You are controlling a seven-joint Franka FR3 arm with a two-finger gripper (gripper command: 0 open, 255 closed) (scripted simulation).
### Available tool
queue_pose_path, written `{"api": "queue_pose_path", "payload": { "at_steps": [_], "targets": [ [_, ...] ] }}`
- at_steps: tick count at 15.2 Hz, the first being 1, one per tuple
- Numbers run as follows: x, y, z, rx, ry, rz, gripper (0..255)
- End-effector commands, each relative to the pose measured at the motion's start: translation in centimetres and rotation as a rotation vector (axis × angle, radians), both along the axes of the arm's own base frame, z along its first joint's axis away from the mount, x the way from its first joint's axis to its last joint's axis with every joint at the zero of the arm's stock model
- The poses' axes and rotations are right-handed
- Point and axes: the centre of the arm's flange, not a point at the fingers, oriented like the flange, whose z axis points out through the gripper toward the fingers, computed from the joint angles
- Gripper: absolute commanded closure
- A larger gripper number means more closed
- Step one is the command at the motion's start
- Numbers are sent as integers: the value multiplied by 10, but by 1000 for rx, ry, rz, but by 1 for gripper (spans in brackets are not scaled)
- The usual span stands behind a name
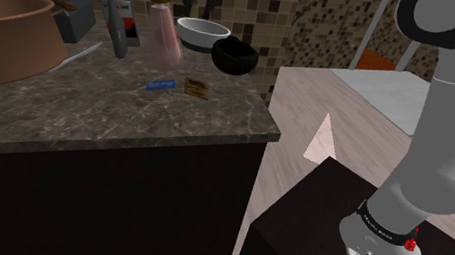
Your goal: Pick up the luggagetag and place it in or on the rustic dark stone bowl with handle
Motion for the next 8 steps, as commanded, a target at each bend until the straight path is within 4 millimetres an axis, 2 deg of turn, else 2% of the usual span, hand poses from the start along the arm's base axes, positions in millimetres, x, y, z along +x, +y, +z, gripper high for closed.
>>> {"api": "queue_pose_path", "payload": {
  "at_steps": [1,8],
  "targets": [
    [-4,3,-19,3,3,-14,0],
    [-24,23,-107,14,19,-81,0]
  ]
}}
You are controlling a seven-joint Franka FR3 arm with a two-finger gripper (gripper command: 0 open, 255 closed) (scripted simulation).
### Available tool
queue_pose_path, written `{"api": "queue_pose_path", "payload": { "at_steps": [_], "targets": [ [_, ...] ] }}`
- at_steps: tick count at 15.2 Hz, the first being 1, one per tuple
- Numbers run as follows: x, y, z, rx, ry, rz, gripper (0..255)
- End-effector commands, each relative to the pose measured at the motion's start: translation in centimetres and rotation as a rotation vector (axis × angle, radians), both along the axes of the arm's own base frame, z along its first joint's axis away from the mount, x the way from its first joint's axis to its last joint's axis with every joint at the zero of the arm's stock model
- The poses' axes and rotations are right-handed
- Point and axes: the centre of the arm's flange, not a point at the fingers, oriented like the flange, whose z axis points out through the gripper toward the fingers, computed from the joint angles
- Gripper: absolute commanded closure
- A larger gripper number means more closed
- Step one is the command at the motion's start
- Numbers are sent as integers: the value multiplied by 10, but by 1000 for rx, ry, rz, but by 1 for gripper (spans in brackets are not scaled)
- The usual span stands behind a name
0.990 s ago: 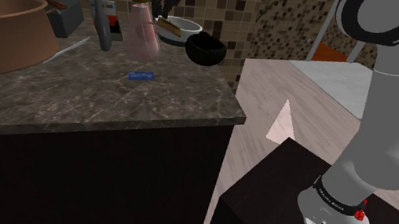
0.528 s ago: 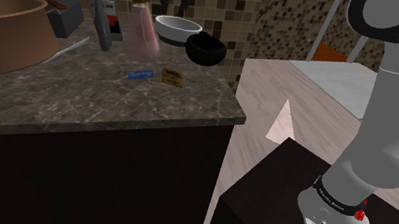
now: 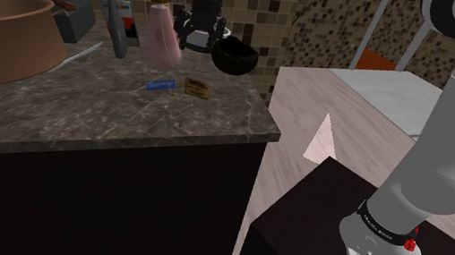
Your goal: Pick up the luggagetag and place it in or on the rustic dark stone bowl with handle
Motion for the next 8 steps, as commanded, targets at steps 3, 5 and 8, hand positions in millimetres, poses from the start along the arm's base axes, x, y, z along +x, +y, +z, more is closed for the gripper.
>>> {"api": "queue_pose_path", "payload": {
  "at_steps": [3,5,8],
  "targets": [
    [-12,14,-49,6,8,-36,0],
    [-10,15,-59,6,8,-36,0],
    [-8,18,-75,6,8,-36,0]
  ]
}}
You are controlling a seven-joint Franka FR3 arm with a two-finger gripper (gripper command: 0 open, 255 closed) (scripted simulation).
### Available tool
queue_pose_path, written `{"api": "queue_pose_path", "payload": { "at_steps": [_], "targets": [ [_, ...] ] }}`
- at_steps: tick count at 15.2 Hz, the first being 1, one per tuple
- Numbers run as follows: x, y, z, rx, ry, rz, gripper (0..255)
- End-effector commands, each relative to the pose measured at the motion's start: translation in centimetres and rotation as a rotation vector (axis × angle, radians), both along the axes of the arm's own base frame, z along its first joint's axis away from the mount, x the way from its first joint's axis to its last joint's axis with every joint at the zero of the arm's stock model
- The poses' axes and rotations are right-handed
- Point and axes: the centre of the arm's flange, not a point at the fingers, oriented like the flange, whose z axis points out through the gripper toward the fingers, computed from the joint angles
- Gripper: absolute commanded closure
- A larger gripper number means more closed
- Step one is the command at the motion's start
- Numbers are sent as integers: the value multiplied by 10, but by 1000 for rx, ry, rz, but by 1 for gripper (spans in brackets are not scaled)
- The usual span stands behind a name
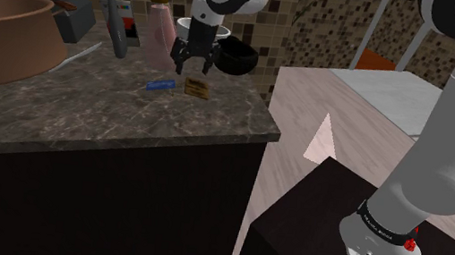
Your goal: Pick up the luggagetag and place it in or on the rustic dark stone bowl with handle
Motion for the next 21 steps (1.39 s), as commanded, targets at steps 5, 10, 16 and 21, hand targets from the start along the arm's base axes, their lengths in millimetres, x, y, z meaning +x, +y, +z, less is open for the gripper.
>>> {"api": "queue_pose_path", "payload": {
  "at_steps": [5,10,16,21],
  "targets": [
    [2,3,-19,0,-1,0,0],
    [2,3,-19,0,0,0,0],
    [2,3,-19,0,0,0,255],
    [2,3,-13,0,-1,0,255]
  ]
}}
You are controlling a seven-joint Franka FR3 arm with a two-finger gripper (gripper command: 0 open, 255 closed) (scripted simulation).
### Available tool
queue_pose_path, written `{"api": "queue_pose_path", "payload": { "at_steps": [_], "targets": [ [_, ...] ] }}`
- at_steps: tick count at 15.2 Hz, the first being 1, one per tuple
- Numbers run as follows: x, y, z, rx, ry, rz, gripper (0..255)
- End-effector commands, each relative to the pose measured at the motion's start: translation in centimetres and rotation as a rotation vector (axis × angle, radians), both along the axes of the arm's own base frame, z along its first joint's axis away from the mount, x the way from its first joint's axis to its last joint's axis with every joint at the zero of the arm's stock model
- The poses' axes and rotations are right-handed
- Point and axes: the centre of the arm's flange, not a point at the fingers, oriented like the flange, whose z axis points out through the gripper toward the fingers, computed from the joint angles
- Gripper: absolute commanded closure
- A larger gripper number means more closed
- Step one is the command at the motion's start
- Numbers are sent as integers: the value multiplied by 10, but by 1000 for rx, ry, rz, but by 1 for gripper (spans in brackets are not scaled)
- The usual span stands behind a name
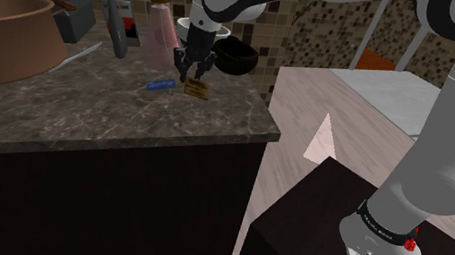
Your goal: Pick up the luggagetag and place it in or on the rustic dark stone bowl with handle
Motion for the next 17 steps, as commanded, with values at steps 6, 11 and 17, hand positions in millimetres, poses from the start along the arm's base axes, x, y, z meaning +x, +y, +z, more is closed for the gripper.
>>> {"api": "queue_pose_path", "payload": {
  "at_steps": [6,11,17],
  "targets": [
    [0,0,34,0,0,0,255],
    [0,0,60,0,0,0,255],
    [0,0,92,0,0,0,255]
  ]
}}
